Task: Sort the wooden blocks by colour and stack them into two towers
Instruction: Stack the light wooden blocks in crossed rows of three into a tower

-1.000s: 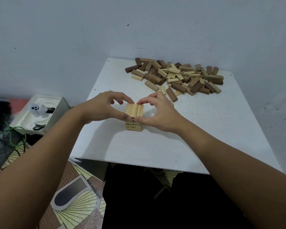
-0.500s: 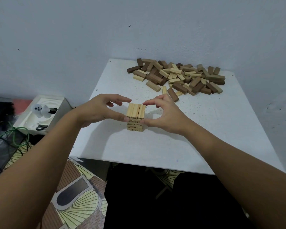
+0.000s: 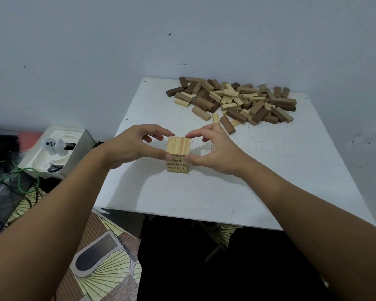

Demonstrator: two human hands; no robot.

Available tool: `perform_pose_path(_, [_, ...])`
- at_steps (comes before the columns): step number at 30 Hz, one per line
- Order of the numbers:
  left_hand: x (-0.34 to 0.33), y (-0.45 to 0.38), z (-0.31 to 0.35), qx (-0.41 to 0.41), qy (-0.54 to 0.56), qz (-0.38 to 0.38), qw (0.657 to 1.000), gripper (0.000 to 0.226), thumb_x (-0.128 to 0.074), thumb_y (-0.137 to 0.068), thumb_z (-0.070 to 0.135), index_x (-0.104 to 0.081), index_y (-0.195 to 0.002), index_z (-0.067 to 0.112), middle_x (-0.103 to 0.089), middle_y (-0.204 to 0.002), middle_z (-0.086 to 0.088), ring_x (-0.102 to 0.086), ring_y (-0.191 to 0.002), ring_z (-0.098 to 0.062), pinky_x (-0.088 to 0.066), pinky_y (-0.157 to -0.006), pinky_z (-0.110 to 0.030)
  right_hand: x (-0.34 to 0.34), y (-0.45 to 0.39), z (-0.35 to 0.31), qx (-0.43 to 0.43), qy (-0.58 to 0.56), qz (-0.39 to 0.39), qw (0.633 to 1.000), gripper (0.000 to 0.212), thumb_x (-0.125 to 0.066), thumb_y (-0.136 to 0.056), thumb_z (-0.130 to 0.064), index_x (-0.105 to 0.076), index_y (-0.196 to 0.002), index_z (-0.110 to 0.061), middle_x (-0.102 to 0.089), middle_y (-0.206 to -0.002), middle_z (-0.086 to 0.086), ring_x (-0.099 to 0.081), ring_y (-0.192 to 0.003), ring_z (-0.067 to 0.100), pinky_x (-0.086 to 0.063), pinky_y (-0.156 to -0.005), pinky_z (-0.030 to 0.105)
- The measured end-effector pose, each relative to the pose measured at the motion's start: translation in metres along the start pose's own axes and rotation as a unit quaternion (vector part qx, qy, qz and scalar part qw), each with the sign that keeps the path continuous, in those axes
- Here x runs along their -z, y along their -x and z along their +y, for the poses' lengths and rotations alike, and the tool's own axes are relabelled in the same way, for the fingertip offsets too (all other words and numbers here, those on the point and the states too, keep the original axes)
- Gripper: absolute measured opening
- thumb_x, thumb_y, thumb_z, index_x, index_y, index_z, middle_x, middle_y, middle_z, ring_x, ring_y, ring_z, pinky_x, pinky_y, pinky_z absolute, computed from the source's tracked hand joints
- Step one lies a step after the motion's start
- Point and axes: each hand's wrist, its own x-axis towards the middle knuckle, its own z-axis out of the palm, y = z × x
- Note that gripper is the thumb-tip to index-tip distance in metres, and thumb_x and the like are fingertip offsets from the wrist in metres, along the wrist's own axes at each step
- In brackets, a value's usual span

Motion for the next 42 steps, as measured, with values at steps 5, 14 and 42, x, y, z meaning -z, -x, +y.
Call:
perform_pose_path(5, [0.0,0.001,-0.002,0.008,0.002,-0.012,1.0,0.074,-0.098,-0.06,0.044,-0.066,-0.127,0.051,-0.058,-0.13,0.012,-0.046,-0.122,-0.013,-0.044,-0.099,-0.041,0.0,-0.001,-0.002,-0.004,0.003,-0.016,1.0,0.07,-0.087,-0.07,-0.058,-0.056,-0.133,-0.05,-0.039,-0.13,-0.017,-0.045,-0.124,0.008,-0.046,-0.104,0.039])
perform_pose_path(14, [-0.003,-0.003,-0.004,0.0,0.003,-0.015,1.0,0.064,-0.097,-0.061,0.04,-0.072,-0.12,0.047,-0.06,-0.128,0.009,-0.047,-0.122,-0.018,-0.044,-0.104,-0.046,-0.004,-0.004,-0.002,0.001,-0.001,-0.011,1.0,0.064,-0.086,-0.068,-0.06,-0.061,-0.125,-0.049,-0.04,-0.125,-0.022,-0.045,-0.122,0.004,-0.045,-0.106,0.039])
perform_pose_path(42, [-0.007,-0.019,0.077,-0.037,-0.137,0.166,0.976,0.052,-0.071,-0.096,0.041,-0.051,-0.144,0.037,-0.057,-0.126,0.007,-0.057,-0.111,-0.016,-0.05,-0.082,-0.029,0.036,0.008,0.065,-0.056,0.013,0.137,0.989,0.039,-0.056,-0.101,-0.043,-0.054,-0.139,-0.035,-0.048,-0.123,-0.006,-0.05,-0.113,0.014,-0.047,-0.102,0.038])
